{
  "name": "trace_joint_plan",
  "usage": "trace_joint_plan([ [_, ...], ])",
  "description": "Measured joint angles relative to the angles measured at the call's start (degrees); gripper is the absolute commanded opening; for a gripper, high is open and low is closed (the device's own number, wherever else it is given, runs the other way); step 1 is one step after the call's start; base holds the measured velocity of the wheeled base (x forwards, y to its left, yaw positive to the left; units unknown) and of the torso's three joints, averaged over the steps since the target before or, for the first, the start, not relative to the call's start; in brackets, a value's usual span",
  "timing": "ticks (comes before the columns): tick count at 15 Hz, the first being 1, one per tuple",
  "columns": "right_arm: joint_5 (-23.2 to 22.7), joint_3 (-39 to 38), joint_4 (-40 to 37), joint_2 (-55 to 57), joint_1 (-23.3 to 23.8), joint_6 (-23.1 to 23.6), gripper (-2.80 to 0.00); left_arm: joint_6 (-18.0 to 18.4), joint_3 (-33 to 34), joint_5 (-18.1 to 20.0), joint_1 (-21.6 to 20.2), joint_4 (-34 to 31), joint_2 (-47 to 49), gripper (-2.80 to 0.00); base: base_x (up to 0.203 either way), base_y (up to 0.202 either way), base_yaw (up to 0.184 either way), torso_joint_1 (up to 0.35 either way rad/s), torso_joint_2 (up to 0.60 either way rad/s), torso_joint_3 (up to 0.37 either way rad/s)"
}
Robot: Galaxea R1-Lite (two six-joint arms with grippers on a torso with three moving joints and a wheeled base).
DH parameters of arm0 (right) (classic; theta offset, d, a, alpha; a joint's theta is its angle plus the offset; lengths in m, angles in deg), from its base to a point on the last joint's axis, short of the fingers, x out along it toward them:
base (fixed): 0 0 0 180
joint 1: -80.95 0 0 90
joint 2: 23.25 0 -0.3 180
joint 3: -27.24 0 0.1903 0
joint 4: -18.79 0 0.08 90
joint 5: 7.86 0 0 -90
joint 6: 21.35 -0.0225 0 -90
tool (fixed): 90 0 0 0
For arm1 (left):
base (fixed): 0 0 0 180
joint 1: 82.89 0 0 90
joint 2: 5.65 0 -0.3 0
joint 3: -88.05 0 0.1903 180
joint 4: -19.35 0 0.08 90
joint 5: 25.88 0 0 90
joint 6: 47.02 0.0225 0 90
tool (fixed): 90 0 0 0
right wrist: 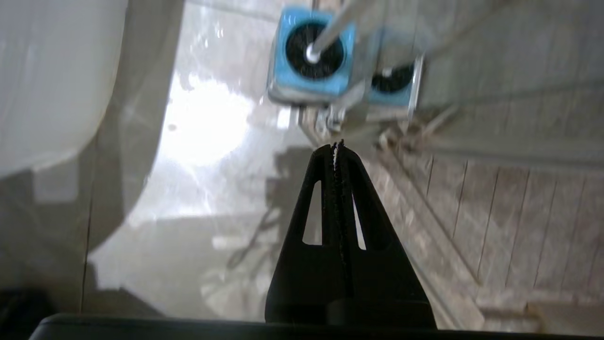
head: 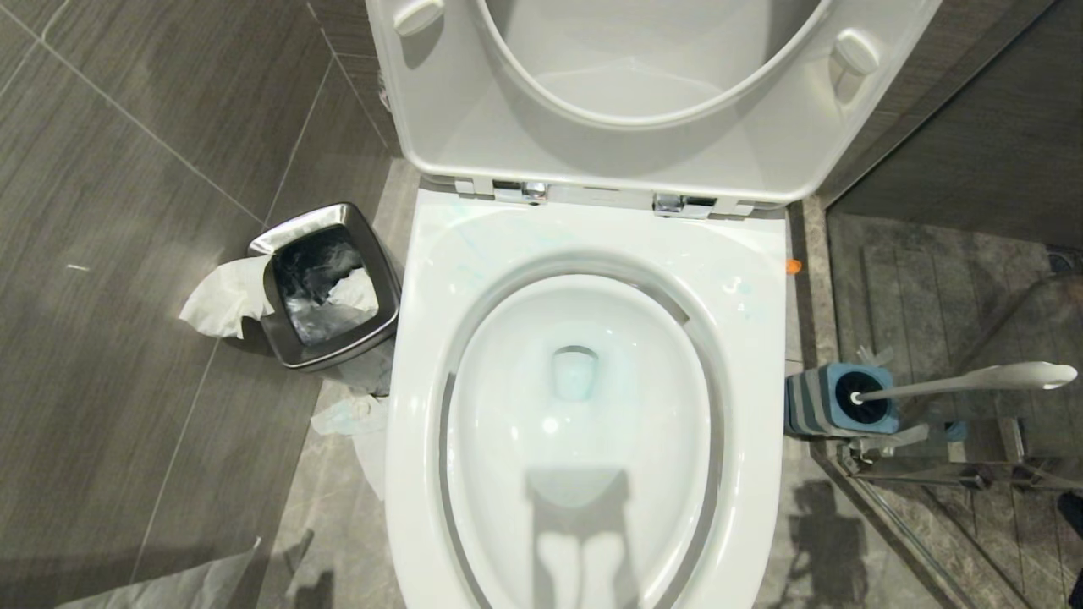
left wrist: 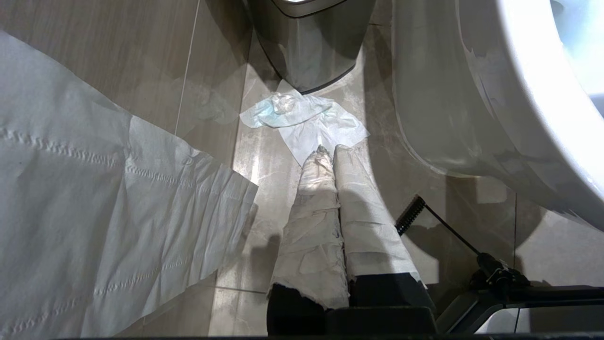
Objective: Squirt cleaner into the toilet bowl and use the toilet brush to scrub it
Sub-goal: Scrub the toilet bowl
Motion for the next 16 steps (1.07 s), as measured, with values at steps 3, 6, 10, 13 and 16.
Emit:
trace_joint_plan([
  [3,0.03,-0.19,3.35,3.40,-0.62,-0.33,-2.80,0.02,0.00,0.01,0.02,0.00,0.00,-2.80,0.000,0.000,0.000,0.000,0.00,0.000],
  [6,0.49,-0.19,7.66,7.53,-0.73,-0.87,-2.80,-0.05,0.00,0.01,0.02,0.02,0.00,-2.80,0.000,0.000,0.000,0.000,0.00,0.000],
  [10,3.16,-0.21,8.00,11.58,-0.69,-1.13,-2.80,-0.03,0.00,0.01,0.00,0.01,0.00,-2.80,0.000,0.000,0.000,0.000,0.00,0.000],
  [13,3.16,-0.21,8.72,14.40,-0.69,-1.43,-2.80,-0.01,0.00,0.01,0.00,0.00,0.00,-2.80,0.000,0.000,0.000,0.000,0.00,0.000],
  [16,3.16,-0.21,9.88,16.85,-0.69,-1.41,0.00,-0.03,0.00,-0.01,0.00,0.00,0.00,-2.80,0.000,0.000,0.000,0.000,0.00,0.000],
])
